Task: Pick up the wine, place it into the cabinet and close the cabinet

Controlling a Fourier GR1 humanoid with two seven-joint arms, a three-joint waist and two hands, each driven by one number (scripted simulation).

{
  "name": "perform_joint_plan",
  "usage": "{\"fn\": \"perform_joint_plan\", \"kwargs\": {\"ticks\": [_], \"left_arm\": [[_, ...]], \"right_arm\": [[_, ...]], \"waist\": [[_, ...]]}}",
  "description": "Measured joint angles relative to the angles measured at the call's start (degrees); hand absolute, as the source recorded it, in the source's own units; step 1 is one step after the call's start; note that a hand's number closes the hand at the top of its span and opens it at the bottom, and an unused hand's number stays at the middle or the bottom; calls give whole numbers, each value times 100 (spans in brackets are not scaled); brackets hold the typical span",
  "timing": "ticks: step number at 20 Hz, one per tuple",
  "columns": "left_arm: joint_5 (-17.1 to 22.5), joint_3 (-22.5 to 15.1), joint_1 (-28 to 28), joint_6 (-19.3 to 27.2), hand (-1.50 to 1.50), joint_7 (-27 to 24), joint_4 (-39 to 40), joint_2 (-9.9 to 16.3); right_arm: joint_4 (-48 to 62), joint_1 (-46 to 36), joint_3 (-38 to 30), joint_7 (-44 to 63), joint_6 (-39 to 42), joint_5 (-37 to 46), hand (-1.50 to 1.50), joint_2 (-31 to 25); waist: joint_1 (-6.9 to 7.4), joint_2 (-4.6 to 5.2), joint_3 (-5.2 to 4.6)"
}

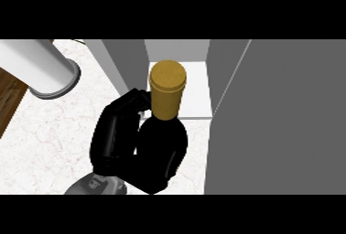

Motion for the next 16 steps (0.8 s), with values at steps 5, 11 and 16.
{"fn": "perform_joint_plan", "kwargs": {"ticks": [5, 11, 16], "left_arm": [[-105, -347, -614, 765, 150, 139, 413, 0], [-110, -384, -1207, 1207, 150, 196, 893, -1], [-70, -581, -1502, 1613, 150, -40, 1368, -1]], "right_arm": [[30, -61, 12, 52, 2, -22, -150, 7], [15, -50, -82, 37, 72, -63, -150, -47], [18, -130, -202, 121, 87, -112, -150, -108]], "waist": [[-3, 3, 0], [-5, 2, 0], [-21, 4, -2]]}}
